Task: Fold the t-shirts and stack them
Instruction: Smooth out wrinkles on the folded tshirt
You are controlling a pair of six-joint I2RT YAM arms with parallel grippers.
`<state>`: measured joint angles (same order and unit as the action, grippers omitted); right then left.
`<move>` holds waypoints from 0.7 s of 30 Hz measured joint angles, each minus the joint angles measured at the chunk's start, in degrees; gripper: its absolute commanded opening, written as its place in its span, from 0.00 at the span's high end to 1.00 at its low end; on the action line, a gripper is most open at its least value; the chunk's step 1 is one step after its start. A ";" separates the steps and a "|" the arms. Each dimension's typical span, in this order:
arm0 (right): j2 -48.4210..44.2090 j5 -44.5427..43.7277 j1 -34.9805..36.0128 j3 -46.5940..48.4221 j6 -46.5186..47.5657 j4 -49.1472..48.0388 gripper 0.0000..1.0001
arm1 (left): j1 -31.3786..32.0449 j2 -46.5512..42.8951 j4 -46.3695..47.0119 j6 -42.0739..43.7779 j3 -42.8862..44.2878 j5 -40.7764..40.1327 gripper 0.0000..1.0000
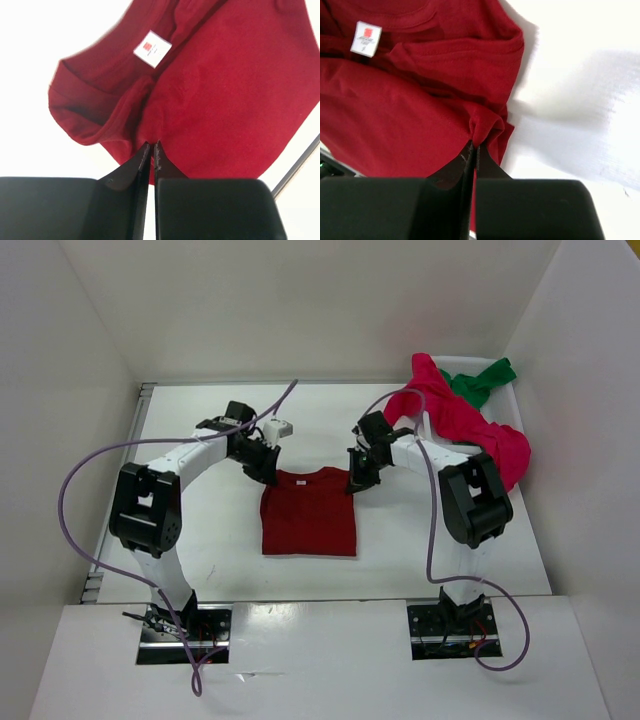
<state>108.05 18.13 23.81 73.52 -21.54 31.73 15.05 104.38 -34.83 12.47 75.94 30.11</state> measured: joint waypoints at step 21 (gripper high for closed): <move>-1.49 -1.01 -0.20 12.90 0.00 1.44 1.00 | -5.77 -7.10 0.39 2.19 4.79 0.79 0.91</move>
<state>106.56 17.12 23.62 86.41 -21.54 33.17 9.28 97.27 -34.44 14.66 80.73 30.89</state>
